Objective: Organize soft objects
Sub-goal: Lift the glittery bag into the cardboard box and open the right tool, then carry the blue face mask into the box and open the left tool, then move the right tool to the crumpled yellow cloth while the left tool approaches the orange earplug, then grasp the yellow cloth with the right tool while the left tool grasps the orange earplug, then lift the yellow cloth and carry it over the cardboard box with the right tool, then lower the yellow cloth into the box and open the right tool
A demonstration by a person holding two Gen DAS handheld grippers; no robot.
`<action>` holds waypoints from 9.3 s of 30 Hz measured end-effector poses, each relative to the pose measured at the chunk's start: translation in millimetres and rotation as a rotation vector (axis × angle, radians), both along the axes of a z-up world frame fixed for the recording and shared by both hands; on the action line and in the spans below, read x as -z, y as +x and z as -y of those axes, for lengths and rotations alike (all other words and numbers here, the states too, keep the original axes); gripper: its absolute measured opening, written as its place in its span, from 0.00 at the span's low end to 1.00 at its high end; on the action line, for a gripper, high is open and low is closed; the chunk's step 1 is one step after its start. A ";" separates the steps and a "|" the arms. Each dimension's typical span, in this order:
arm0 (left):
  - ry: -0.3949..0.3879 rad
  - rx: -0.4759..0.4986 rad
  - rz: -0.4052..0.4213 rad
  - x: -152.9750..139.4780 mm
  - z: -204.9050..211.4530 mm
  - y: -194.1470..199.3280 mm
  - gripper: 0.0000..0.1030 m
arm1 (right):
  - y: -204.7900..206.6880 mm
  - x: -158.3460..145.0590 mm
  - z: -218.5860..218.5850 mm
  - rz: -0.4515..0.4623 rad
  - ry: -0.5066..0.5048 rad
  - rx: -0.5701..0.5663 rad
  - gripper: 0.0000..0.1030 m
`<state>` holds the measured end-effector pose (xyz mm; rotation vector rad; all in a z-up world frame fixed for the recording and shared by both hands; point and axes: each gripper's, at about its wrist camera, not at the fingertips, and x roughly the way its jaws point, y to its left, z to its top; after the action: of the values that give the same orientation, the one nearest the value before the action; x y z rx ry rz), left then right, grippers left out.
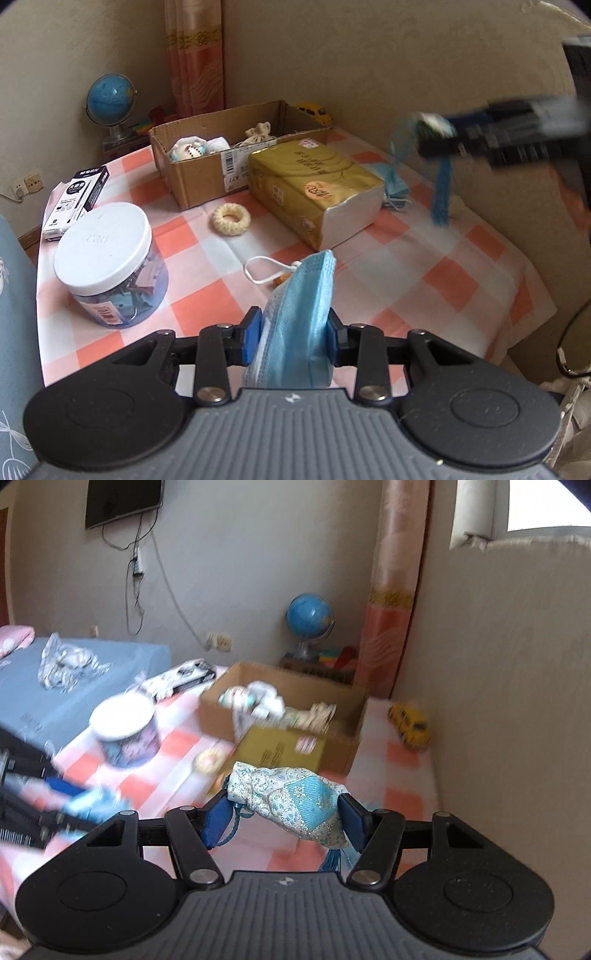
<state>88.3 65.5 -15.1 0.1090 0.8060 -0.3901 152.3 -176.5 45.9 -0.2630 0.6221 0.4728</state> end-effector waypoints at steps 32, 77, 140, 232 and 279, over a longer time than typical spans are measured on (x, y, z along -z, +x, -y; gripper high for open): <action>-0.058 -0.067 -0.031 19.9 -32.9 29.0 0.33 | 231.3 -1.0 -81.2 -0.098 -0.011 0.056 0.93; 0.125 -0.020 0.087 -64.9 41.5 186.8 0.33 | 9.9 39.4 -1.6 -0.082 0.100 0.077 1.00; 0.050 -0.246 -0.036 31.5 51.0 60.9 0.93 | 14.7 126.4 63.6 -0.132 0.006 0.299 1.00; 0.075 -0.113 -0.025 15.6 48.0 30.7 0.24 | -17.3 65.7 50.6 -0.020 -0.062 0.215 0.44; 0.011 -0.097 0.008 -6.1 0.7 62.4 0.24 | 203.1 20.8 -37.2 0.000 0.017 0.079 1.00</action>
<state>150.7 64.8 -9.0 0.0817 0.8030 -0.2937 355.5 -139.3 25.1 -0.2213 0.6263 0.4024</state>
